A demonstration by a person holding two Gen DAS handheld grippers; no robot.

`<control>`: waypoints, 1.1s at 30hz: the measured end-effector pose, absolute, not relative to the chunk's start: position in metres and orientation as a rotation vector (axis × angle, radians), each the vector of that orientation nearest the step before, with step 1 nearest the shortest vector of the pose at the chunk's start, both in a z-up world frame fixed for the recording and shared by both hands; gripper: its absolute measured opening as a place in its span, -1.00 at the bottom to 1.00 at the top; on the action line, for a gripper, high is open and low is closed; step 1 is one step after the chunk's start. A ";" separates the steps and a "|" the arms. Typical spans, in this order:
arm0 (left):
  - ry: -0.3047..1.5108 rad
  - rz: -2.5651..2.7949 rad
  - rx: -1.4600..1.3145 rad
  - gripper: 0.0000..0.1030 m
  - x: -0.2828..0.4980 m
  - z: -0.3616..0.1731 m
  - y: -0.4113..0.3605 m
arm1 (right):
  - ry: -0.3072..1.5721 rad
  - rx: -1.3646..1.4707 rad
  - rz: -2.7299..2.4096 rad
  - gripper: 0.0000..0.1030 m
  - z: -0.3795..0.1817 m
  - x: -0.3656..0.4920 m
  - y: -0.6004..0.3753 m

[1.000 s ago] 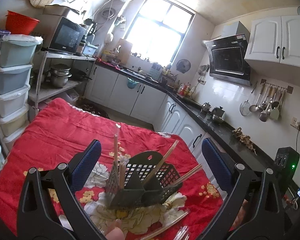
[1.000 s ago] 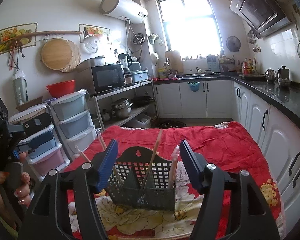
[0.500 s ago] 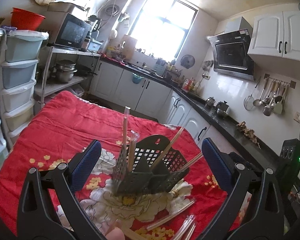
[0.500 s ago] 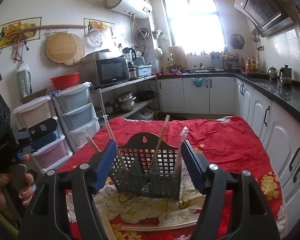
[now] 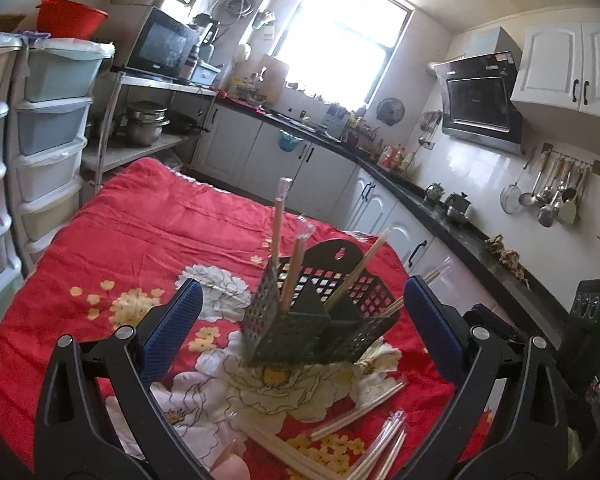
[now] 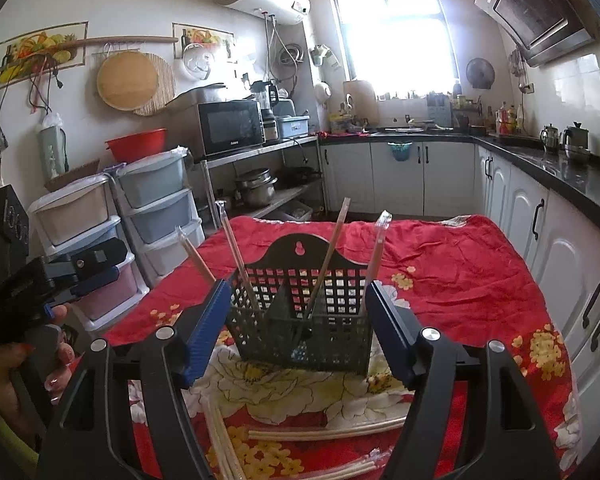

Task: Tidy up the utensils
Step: 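Withdraw both open tools from the caddy and lower toward the chopstick pile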

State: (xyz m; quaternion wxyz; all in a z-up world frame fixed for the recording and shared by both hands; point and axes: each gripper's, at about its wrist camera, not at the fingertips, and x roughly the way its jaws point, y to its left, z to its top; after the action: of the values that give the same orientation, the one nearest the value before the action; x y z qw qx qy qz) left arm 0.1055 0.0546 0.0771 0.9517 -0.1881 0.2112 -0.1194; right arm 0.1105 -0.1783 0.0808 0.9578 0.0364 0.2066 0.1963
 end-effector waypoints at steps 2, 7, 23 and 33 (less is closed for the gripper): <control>0.436 -0.240 -0.390 0.80 0.105 0.075 0.056 | 0.424 0.072 0.399 0.31 0.078 0.109 -0.179; 0.455 -0.229 -0.395 0.80 0.103 0.068 0.057 | 0.450 0.064 0.401 0.31 0.068 0.107 -0.177; 0.573 -0.213 -0.420 0.80 0.102 0.028 0.059 | 0.532 0.056 0.401 0.31 0.043 0.102 -0.180; 0.641 -0.230 -0.419 0.80 0.099 0.007 0.050 | 0.589 0.057 0.387 0.31 0.027 0.098 -0.186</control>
State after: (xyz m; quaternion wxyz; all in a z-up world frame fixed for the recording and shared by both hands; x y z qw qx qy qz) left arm 0.0994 0.0496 0.0066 0.9212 -0.2041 0.3119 -0.1118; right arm 0.0980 -0.1860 0.0266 0.9382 0.0280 0.2883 0.1893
